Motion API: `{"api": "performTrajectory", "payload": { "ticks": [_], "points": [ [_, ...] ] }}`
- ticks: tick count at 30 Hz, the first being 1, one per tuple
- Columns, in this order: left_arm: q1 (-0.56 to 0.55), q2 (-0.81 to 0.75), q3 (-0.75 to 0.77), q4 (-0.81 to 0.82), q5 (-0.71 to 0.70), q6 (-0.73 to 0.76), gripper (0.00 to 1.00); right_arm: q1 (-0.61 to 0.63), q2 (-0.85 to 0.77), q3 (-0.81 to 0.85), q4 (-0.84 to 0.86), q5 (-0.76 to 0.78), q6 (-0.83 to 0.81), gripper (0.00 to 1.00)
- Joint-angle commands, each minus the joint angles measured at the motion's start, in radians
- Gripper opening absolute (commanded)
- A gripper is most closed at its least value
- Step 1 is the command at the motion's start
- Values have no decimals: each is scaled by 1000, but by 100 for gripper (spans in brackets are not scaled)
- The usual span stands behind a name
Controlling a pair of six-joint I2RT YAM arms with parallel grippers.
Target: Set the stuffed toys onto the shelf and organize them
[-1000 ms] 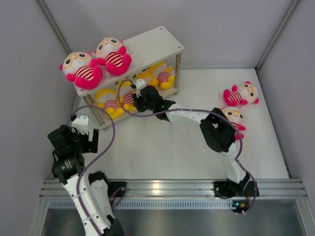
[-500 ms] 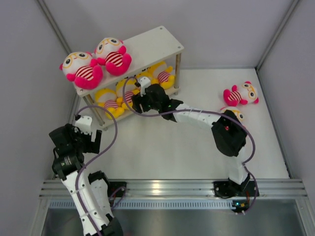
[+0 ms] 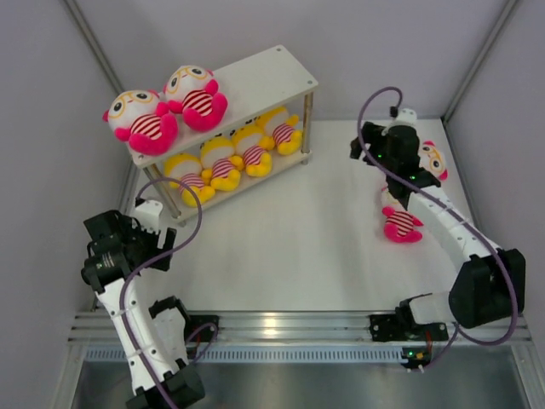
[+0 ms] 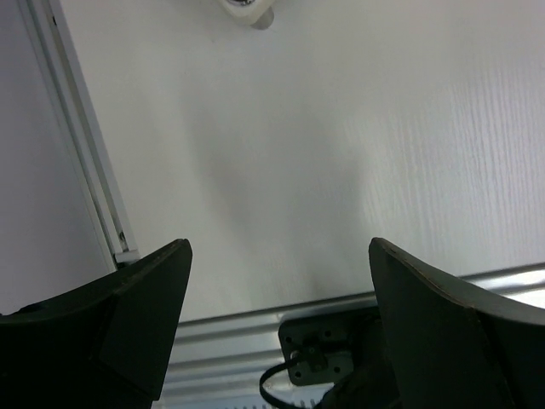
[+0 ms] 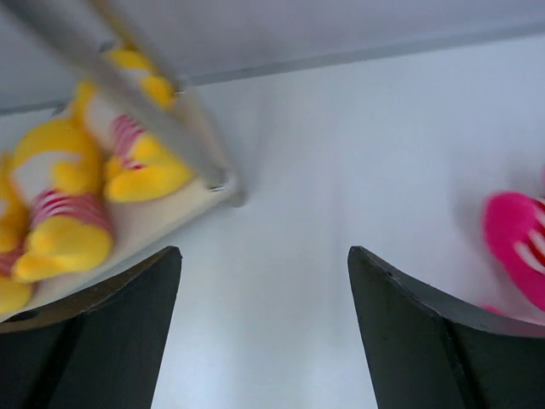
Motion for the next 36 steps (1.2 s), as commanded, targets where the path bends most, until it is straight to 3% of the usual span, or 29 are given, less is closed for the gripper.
{"api": "performTrajectory", "payload": {
  "ticks": [1, 6, 10, 13, 17, 24, 31, 36],
  "points": [
    [-3, -31, 111, -152, -36, 93, 91, -206, -32, -70, -25, 25, 131, 80],
    [-3, -8, 390, -236, 71, 0, 93, -498, 23, -115, 7, -46, 202, 81],
    [-3, 33, 692, -233, 149, -70, 94, -552, 132, -104, 16, -37, 188, 81],
    [-3, 49, 808, -233, 153, -111, 94, -558, 224, -80, 15, -93, 176, 79],
    [-3, 23, 786, -228, 99, -137, 95, -555, 325, -40, 33, -202, 176, 76],
    [-3, -55, 619, -222, 8, -140, 95, -554, 448, 38, 35, -144, 122, 76],
    [-3, -65, 581, -218, -12, -153, 95, -554, 480, 84, 69, -162, 86, 75],
    [-2, -63, 581, -218, -28, -149, 95, -554, 566, 162, 47, -173, 86, 69]
  ]
}}
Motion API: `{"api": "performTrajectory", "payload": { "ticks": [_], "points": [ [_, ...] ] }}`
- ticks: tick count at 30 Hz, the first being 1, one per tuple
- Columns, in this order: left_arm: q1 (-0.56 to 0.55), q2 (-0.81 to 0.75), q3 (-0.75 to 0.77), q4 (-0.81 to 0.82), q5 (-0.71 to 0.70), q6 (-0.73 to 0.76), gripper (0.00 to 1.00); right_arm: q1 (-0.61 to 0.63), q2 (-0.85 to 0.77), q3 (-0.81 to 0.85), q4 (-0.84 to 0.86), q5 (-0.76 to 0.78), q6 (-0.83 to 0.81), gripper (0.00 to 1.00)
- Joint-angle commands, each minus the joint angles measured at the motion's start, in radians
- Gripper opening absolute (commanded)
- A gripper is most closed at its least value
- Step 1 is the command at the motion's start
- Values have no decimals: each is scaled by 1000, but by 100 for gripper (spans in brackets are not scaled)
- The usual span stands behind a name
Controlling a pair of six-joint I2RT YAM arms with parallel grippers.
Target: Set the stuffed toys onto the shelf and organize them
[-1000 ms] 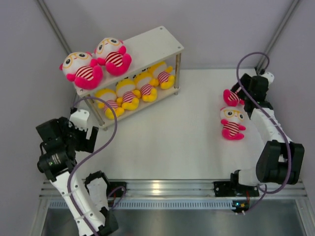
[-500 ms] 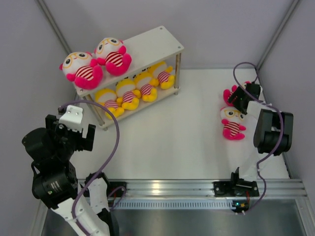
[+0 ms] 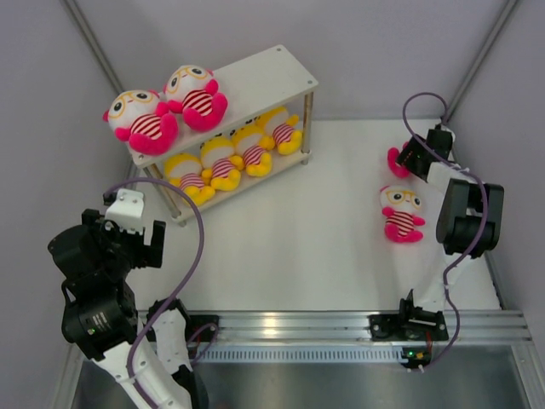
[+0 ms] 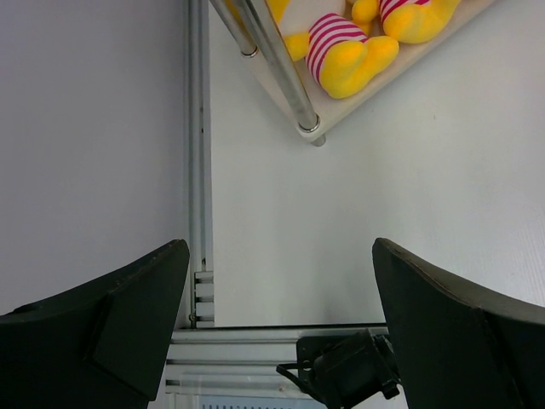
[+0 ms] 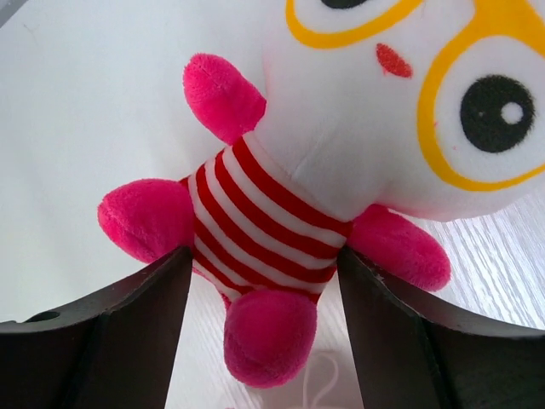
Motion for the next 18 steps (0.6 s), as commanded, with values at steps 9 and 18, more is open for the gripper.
{"api": "performTrajectory", "payload": {
  "ticks": [9, 18],
  "points": [
    [-1, 5, -7, 2, -25, 3, 95, 4, 57, 83, -10, -7, -25, 16],
    [-1, 8, -48, 27, -8, 0, 95, 67, -207, 253, 27, -216, -334, 0]
  ]
}}
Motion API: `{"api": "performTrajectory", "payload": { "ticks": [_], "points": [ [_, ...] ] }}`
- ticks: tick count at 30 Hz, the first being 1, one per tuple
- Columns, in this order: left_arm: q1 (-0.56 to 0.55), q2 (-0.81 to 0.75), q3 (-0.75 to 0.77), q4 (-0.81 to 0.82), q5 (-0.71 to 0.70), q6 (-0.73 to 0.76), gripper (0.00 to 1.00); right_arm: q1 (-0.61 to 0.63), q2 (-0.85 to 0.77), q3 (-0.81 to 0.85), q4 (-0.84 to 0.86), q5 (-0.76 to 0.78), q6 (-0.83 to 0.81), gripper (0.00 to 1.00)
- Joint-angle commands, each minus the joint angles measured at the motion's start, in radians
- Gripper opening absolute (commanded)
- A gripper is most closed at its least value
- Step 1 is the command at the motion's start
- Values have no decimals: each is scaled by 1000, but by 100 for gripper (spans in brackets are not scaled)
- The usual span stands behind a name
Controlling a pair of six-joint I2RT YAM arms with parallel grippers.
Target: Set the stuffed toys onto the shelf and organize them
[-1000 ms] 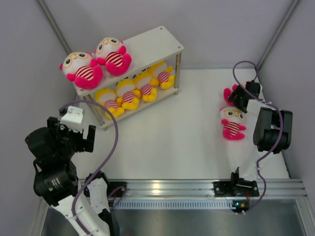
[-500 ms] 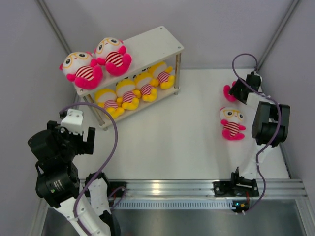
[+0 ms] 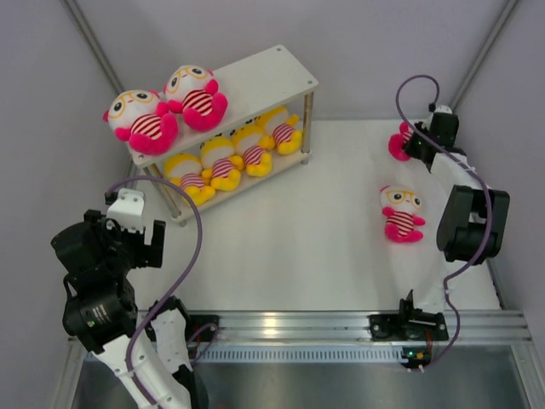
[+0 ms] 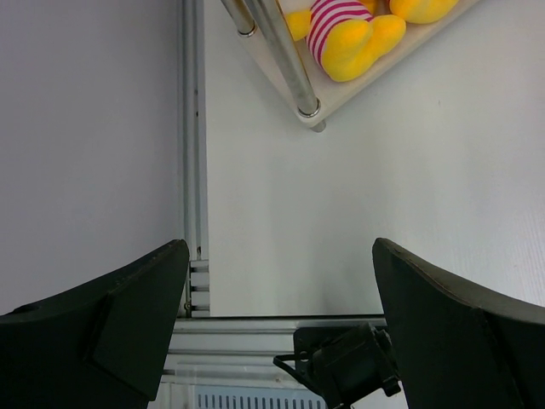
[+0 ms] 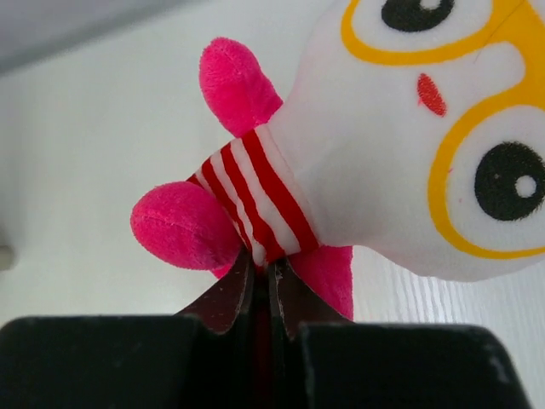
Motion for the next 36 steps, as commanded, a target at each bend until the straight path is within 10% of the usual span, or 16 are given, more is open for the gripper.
{"api": "performTrajectory", "payload": {
  "ticks": [1, 10, 19, 30, 36],
  "points": [
    [0, 9, -8, 28, 18, -4, 95, 64, -193, 253, 35, -198, -237, 0],
    [0, -8, -7, 26, 22, -1, 95, 412, -176, 694, -365, -489, -688, 0],
    [-1, -36, -8, 25, 4, 19, 96, 631, 83, 1085, -434, -455, -612, 0],
    [-1, -49, -37, 26, 4, 34, 96, 723, 196, 1141, -466, -530, -594, 0],
    [-1, -54, -37, 26, 4, 31, 96, 725, 235, 1144, -395, -555, -514, 16]
  ]
}}
